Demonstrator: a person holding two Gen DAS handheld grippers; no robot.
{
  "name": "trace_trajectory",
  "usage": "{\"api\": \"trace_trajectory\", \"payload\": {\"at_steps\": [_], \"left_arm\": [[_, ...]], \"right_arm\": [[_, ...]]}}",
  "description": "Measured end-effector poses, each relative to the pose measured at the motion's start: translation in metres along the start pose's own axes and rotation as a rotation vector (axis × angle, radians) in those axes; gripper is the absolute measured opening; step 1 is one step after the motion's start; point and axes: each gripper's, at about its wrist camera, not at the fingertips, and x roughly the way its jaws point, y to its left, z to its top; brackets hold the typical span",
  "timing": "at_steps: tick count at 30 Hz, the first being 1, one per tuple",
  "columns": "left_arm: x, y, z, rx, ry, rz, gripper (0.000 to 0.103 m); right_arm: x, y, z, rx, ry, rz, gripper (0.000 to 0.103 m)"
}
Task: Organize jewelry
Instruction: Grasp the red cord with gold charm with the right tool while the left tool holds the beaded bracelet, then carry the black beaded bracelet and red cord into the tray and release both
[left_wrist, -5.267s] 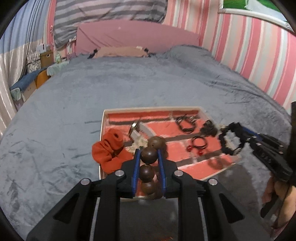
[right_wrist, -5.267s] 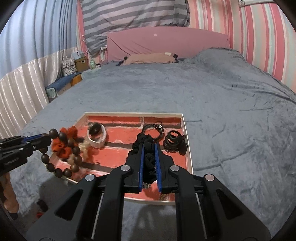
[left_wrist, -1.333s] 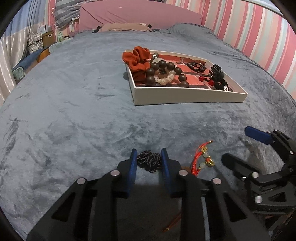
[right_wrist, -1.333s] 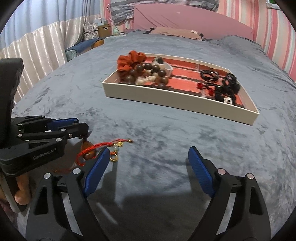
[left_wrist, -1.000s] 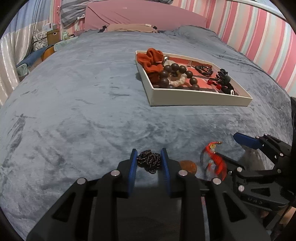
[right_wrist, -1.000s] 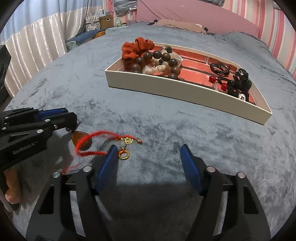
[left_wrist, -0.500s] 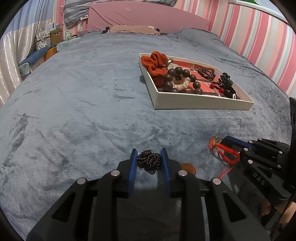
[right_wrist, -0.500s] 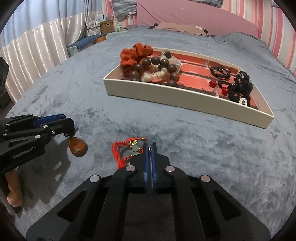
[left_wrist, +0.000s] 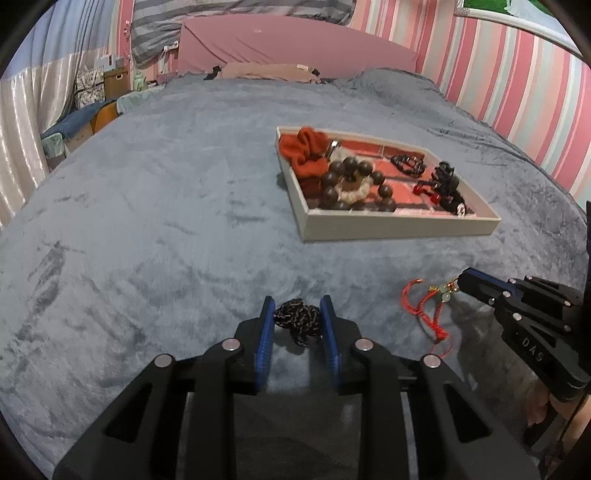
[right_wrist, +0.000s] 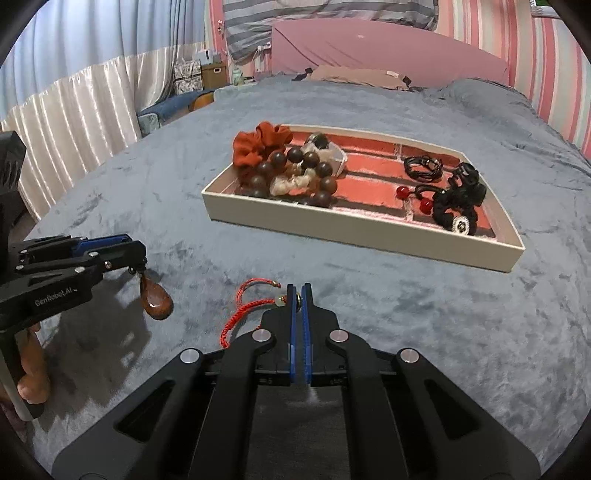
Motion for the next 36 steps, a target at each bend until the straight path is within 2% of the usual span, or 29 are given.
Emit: {"api": "trace_trajectory", "payload": {"at_steps": [12,24,30,36], "left_arm": [[-0.004,-0.033,0.054,0.027,-0.075,-0.017,0.025],[0.027,-0.082,0.13,0.063,-0.126,0.0,0.025],[0.074,-0.09,0.15,0.041,-0.085,0.014,0.025],[0.121,-0.079,0.143,0.015,-0.022,0.038,0.025]], "right_arm": [[-0.027,-0.031,0.039,0.016,-0.092,-0.03,0.004],[-0.033,-0.101,0.112,0.044,-0.181,-0.124,0.004],[-0.006,-0.132,0.129,0.054,-0.147,-0.131,0.004],[0.04,-0.149,0.113,0.062,-0.058,-0.131,0.004]]}}
